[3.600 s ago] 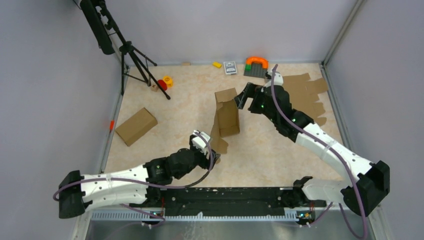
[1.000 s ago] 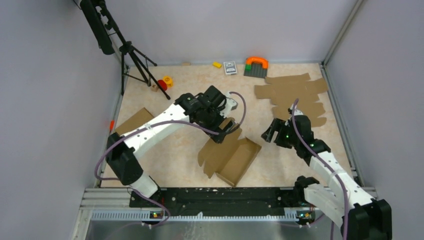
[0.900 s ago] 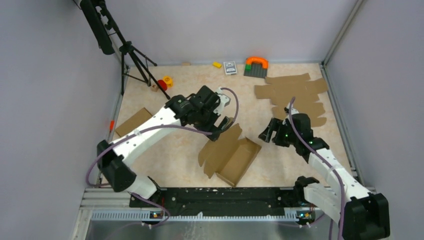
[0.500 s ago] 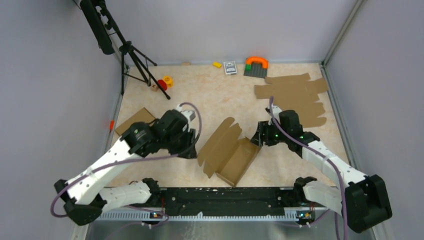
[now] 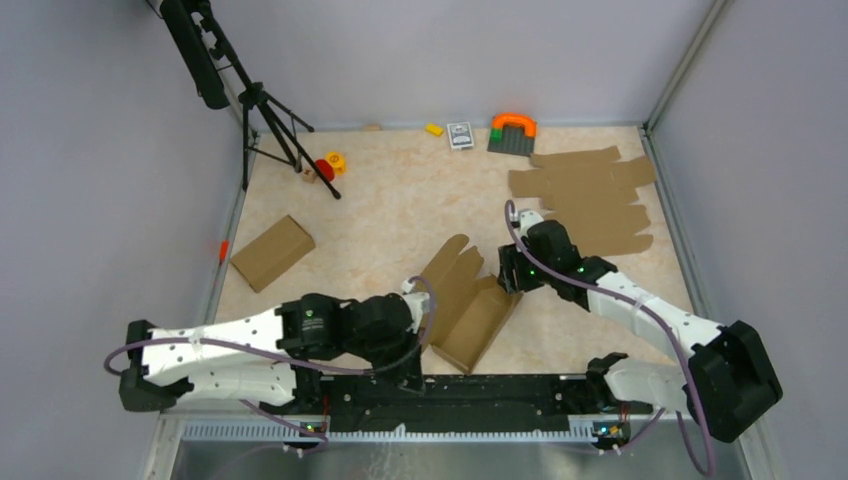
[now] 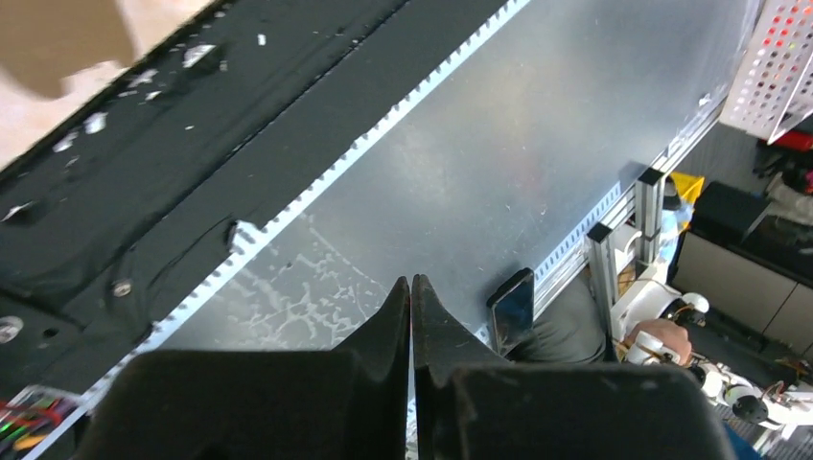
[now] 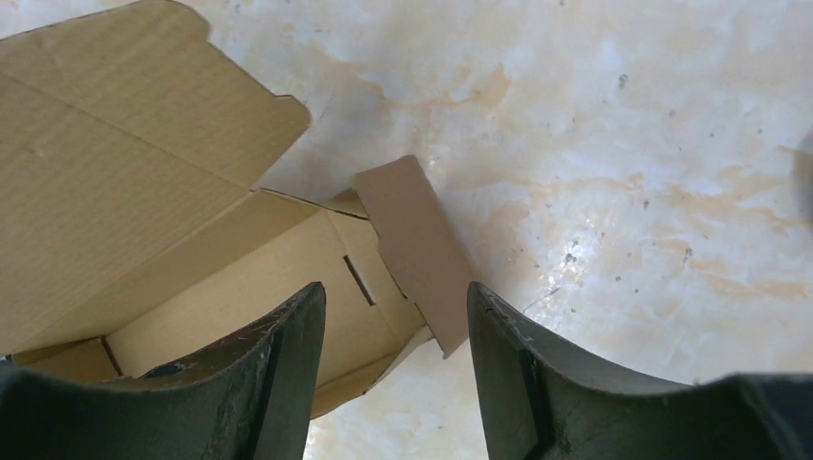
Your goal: Fold the paper box
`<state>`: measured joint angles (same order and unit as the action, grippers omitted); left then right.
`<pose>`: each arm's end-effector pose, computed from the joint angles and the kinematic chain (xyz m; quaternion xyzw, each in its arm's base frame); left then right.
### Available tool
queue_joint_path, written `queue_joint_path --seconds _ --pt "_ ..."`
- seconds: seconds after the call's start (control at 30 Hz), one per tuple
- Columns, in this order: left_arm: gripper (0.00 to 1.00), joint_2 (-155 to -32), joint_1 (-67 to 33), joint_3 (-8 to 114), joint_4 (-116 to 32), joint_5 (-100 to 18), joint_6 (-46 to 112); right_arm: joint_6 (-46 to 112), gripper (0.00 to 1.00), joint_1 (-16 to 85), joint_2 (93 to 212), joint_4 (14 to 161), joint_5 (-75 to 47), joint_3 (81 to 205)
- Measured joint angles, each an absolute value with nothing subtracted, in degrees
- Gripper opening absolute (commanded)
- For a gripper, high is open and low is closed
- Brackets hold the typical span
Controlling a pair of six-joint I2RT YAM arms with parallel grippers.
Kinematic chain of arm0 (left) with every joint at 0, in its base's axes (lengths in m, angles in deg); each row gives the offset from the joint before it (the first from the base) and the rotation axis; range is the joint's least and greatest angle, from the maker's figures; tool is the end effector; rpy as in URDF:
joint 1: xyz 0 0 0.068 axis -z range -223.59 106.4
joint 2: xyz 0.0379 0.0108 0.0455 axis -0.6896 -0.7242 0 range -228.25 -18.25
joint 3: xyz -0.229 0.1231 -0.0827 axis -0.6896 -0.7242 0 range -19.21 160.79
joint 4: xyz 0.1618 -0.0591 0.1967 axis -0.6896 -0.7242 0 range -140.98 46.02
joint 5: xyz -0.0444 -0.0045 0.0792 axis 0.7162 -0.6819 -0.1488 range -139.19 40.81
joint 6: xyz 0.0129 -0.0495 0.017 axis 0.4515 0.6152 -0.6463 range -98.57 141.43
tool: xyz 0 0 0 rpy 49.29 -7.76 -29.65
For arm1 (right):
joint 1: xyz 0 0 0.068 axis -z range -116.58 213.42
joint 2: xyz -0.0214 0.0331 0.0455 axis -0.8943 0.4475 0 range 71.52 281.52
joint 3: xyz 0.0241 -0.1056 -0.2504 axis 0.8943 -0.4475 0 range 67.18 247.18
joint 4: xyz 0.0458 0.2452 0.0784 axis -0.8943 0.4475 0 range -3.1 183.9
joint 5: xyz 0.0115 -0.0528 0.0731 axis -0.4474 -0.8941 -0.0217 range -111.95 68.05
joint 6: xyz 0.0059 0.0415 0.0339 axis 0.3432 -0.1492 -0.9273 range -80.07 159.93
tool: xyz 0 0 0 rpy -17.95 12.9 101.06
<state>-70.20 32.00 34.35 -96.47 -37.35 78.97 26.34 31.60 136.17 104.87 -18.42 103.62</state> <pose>0.0351 -0.1657 0.3039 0.1812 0.9202 -0.3442 0.0433 0.1918 0.1216 0.2101 -0.1582 0.9138 0.1703 0.3331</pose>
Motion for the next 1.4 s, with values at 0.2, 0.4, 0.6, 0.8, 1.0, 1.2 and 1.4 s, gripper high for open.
queue_joint_path --seconds 0.2,0.4,0.6,0.8,1.0,1.2,1.4 --pt "0.0 -77.24 39.23 30.63 -85.74 -40.83 81.38 27.63 0.51 27.5 139.01 105.22 -23.31 105.22" --pt "0.0 -85.83 44.46 27.48 -76.25 -43.93 81.48 28.4 0.29 26.84 143.01 105.46 -26.66 105.22" --pt "0.0 -89.26 45.66 19.73 -63.22 -44.33 80.94 28.46 0.09 26.27 144.14 105.05 -27.62 105.26" --pt "0.0 -89.23 45.16 18.24 -61.85 -48.65 81.07 27.33 0.02 25.97 143.97 105.31 -27.86 105.94" --pt "0.03 -86.52 38.97 14.41 -61.23 -50.16 81.46 24.18 0.01 25.97 141.21 107.32 -27.05 105.92" --pt "0.58 -82.15 33.77 15.66 -65.74 -53.4 77.86 20.49 0.0 25.97 137.65 108.0 -24.8 105.79" --pt "0.72 -84.32 32.67 25.45 -73.41 -59.12 69.73 15.29 0.0 25.94 135.77 107.8 -21.11 103.89"
